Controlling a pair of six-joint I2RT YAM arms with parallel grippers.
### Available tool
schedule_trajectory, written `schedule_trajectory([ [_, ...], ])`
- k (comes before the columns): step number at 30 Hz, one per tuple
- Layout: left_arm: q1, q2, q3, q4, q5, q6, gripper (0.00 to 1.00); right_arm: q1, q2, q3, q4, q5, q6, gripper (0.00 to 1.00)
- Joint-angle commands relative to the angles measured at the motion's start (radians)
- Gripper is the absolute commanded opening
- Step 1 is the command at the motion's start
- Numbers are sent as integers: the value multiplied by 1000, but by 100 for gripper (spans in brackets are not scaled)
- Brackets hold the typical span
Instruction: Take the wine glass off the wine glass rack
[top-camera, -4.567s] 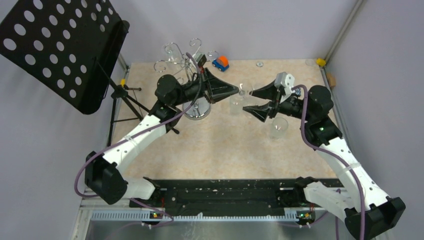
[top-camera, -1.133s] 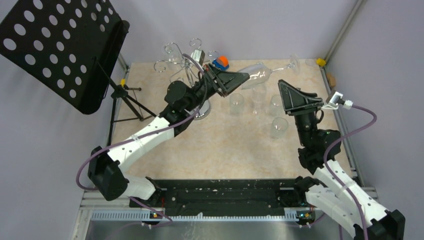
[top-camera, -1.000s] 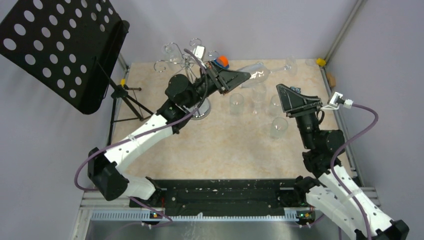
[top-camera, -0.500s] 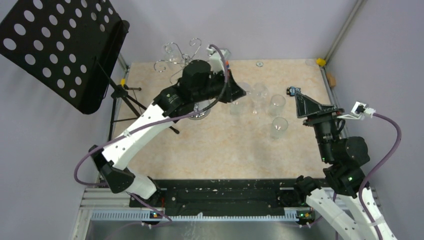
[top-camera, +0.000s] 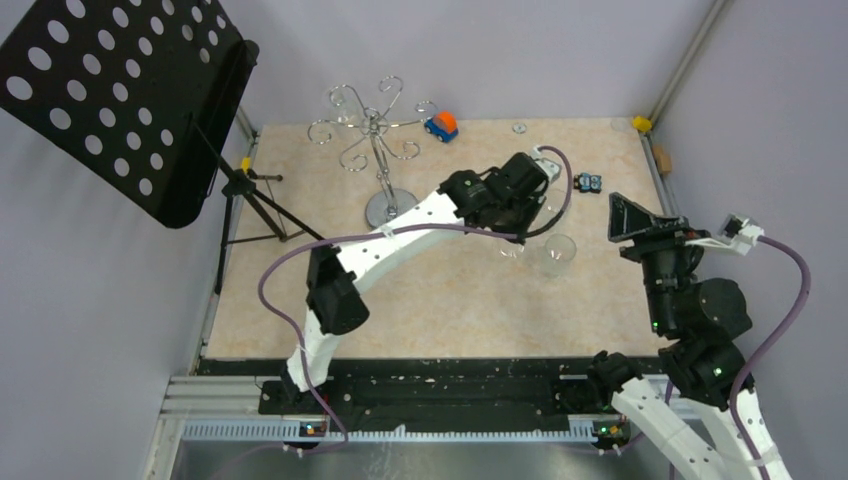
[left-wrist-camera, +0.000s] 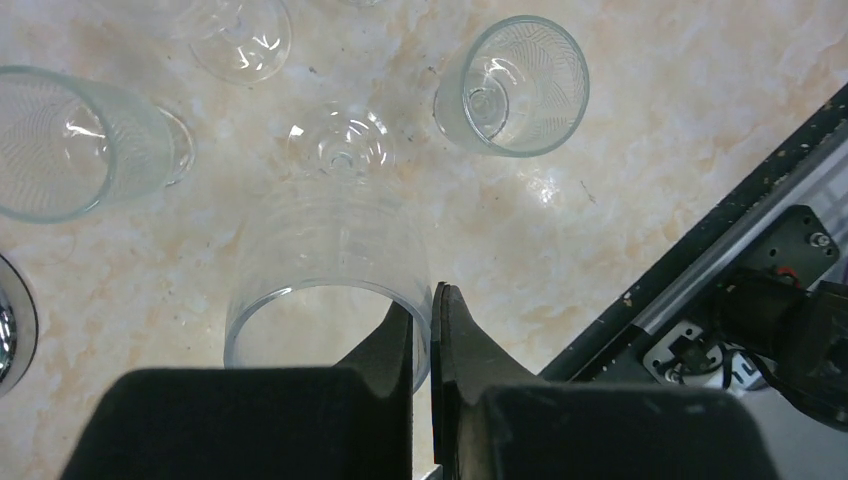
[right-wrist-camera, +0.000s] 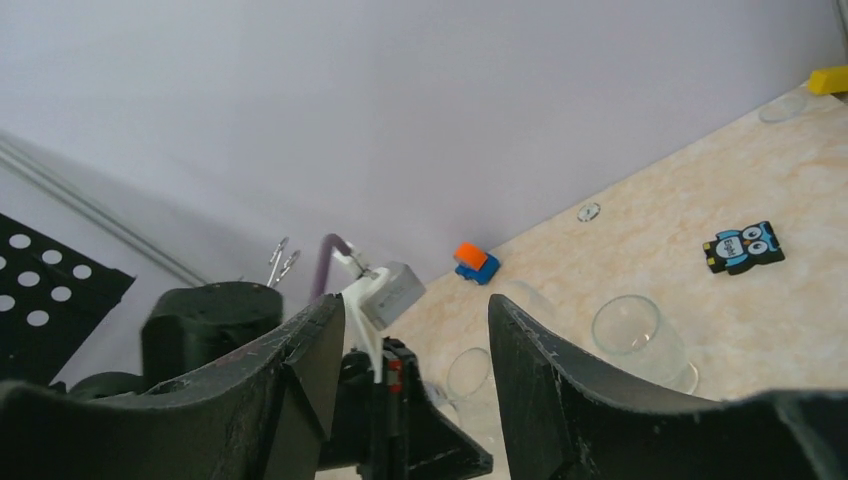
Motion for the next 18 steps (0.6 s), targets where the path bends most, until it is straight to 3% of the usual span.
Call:
schedule_trajectory([
  [1, -23, 52, 144, -60, -54, 51, 0, 6, -33, 72, -46, 62, -41, 56],
  [18, -41, 130, 129, -17, -23, 62, 0, 6, -64, 78, -72, 74, -40, 55],
])
